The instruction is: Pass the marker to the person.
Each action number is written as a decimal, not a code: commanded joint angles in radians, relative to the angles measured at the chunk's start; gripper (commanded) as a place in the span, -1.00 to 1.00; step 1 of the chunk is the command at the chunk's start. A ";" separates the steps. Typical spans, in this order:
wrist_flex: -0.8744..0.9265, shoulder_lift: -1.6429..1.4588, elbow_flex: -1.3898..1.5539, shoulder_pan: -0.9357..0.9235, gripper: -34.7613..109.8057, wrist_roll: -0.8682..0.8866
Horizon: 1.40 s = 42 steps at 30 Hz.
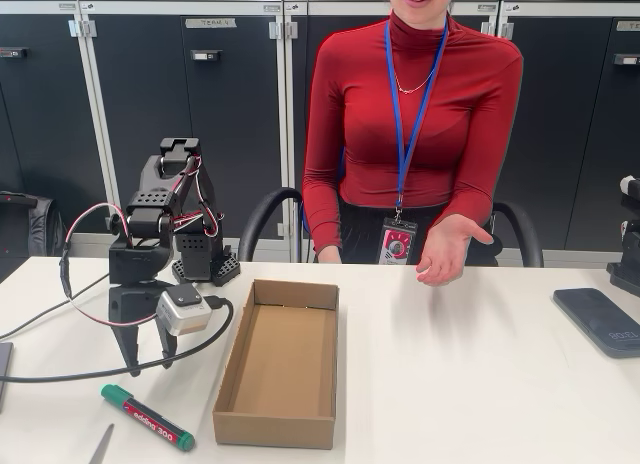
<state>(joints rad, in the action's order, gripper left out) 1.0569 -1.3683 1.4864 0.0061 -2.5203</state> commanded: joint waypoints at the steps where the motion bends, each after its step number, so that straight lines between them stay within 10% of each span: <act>1: -0.009 0.020 -0.109 -0.020 -0.18 -0.020; 42: -0.123 0.307 -0.426 -0.028 -0.19 0.043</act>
<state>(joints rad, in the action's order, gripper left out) 0.9894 -1.0477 1.1075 -0.0552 -2.4881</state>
